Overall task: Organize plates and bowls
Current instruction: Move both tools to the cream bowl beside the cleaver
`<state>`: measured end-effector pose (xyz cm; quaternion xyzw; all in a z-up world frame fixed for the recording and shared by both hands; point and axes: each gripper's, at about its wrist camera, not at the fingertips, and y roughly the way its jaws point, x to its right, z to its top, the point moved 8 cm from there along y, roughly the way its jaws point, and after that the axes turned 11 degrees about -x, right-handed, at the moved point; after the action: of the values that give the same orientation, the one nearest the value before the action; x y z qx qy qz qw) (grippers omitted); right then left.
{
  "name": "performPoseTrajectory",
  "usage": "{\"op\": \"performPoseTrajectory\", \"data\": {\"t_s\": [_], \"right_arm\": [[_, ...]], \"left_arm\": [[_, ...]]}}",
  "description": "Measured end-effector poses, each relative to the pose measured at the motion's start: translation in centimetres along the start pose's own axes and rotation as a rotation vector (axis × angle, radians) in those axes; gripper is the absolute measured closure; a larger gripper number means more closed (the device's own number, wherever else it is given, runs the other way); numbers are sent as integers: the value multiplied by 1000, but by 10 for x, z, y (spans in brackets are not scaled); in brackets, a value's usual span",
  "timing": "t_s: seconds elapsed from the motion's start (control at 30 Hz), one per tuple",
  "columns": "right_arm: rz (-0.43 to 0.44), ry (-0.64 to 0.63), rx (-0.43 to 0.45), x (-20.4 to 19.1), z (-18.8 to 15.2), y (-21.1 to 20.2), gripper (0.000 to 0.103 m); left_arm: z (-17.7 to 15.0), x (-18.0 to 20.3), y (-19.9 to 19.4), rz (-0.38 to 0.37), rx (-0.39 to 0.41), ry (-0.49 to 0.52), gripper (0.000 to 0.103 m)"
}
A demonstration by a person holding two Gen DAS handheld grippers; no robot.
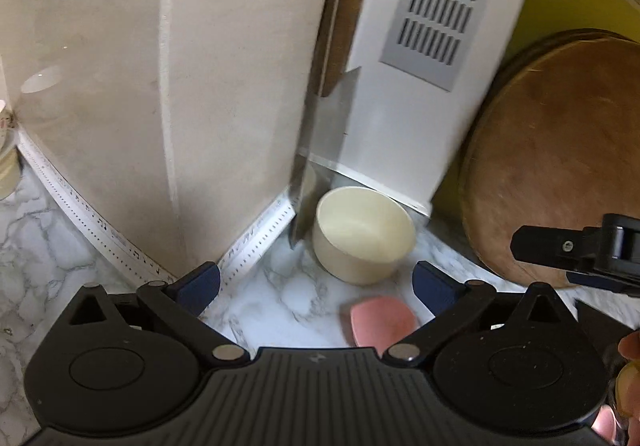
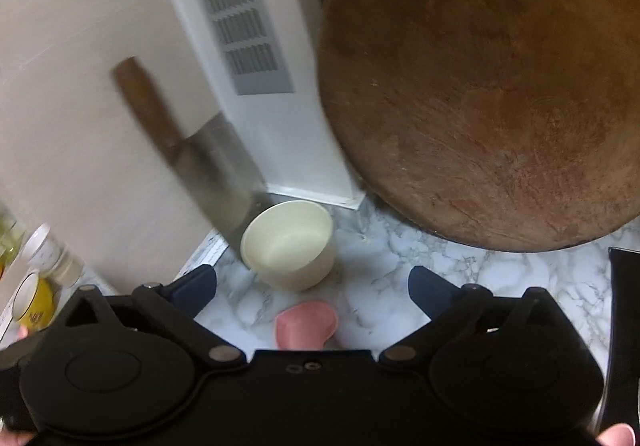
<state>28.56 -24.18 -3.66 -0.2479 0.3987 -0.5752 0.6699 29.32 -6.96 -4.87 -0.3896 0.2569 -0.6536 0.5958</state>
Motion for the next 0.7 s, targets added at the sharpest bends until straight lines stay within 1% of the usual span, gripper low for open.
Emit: {"op": "performPoseTrajectory", "data": {"t_s": [0.27, 0.4, 0.53, 0.6, 0.67, 0.7], "right_arm": [[-16, 125, -37, 25, 34, 45, 1], [-11, 176, -61, 31, 38, 63, 2], [-19, 205, -86, 36, 42, 84, 4], [-17, 224, -102, 39, 42, 93, 9], [-10, 241, -129, 43, 43, 103, 11], [-10, 250, -141, 46, 44, 108, 12]], "left_arm": [[12, 3, 31, 106, 8, -82, 0], [17, 6, 52, 92, -21, -127, 0], [19, 14, 69, 84, -41, -124, 0], [21, 16, 78, 88, -60, -124, 0], [24, 16, 86, 76, -68, -128, 0], [25, 15, 88, 84, -69, -130, 0]]}}
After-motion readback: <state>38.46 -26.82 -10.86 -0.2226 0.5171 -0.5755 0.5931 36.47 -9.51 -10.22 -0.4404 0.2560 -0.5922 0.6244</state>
